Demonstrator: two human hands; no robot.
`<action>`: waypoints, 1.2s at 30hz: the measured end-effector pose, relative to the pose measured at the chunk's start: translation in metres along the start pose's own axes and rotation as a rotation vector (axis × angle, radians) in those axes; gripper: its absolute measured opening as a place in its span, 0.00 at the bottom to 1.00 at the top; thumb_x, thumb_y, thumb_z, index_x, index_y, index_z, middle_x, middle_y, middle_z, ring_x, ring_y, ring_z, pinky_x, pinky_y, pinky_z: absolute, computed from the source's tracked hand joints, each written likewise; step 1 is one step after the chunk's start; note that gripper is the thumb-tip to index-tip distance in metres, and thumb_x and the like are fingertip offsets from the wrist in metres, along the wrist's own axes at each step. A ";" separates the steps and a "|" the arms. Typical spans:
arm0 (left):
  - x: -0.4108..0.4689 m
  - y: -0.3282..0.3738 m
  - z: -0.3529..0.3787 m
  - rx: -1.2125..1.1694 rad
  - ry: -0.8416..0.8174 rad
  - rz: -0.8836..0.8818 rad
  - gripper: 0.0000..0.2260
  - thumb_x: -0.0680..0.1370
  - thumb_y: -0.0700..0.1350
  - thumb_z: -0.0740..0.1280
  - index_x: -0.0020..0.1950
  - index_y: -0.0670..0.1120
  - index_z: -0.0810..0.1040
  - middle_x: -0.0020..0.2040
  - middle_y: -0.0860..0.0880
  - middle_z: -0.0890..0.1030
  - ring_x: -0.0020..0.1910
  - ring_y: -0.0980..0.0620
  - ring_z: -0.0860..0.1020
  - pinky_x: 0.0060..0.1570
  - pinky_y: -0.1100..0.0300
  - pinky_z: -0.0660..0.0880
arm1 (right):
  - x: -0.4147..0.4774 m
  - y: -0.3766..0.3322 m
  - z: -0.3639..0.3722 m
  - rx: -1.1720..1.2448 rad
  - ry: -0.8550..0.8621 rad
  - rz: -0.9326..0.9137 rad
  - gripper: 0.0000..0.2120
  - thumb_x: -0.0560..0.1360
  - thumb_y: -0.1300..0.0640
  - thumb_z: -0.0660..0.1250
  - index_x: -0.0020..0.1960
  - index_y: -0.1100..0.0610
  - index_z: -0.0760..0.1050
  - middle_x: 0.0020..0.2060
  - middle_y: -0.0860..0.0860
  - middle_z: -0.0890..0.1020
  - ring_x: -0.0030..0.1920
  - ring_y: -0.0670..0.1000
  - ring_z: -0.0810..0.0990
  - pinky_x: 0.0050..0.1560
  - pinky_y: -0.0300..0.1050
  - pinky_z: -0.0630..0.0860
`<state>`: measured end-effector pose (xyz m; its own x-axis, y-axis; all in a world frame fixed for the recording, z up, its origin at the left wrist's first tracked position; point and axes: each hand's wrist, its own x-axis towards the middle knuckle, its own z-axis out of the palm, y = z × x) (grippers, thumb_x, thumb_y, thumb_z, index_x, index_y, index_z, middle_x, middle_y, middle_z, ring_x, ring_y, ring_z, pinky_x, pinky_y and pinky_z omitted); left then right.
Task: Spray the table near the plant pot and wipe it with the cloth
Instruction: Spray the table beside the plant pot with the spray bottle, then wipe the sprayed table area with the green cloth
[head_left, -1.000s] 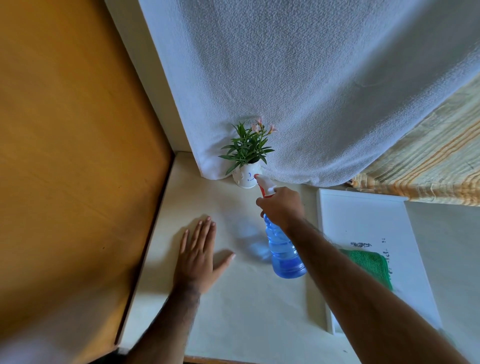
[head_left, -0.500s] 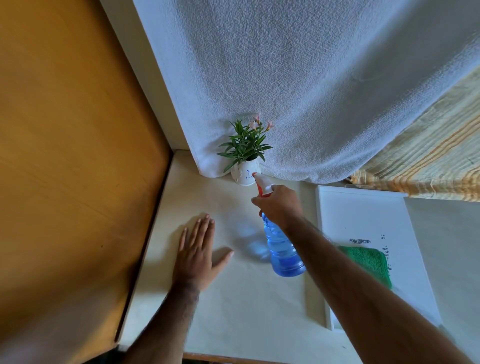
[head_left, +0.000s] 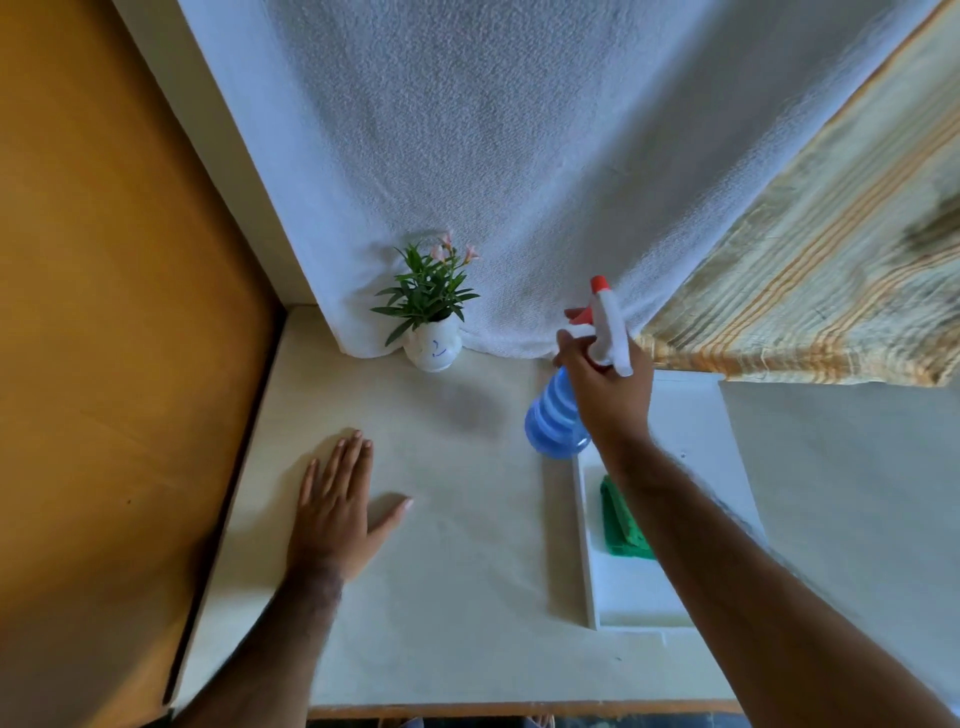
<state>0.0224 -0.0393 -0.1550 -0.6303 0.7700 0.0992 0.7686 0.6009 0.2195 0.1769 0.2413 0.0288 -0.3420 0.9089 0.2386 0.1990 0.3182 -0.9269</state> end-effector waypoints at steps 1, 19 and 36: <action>0.000 0.000 0.000 0.001 -0.001 0.004 0.43 0.76 0.71 0.57 0.81 0.42 0.63 0.82 0.43 0.66 0.80 0.42 0.67 0.78 0.39 0.63 | 0.005 0.001 -0.008 -0.005 0.035 -0.023 0.07 0.76 0.58 0.73 0.53 0.52 0.85 0.34 0.51 0.87 0.36 0.44 0.84 0.41 0.32 0.76; 0.003 0.001 0.001 0.026 -0.060 0.007 0.42 0.76 0.71 0.57 0.81 0.43 0.64 0.82 0.43 0.65 0.80 0.43 0.67 0.77 0.39 0.62 | 0.047 0.095 -0.060 -0.108 0.224 0.044 0.10 0.73 0.46 0.77 0.45 0.51 0.83 0.32 0.49 0.84 0.33 0.42 0.80 0.39 0.43 0.79; 0.001 0.004 -0.003 0.033 -0.030 -0.017 0.43 0.76 0.70 0.55 0.82 0.43 0.62 0.83 0.44 0.64 0.81 0.45 0.64 0.79 0.40 0.59 | -0.032 0.110 -0.119 -0.399 -0.061 -0.110 0.44 0.74 0.36 0.72 0.80 0.58 0.62 0.75 0.55 0.70 0.76 0.54 0.67 0.75 0.55 0.66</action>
<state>0.0249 -0.0366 -0.1509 -0.6400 0.7656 0.0661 0.7614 0.6201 0.1891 0.3187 0.2796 -0.0466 -0.4327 0.8499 0.3008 0.4945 0.5027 -0.7090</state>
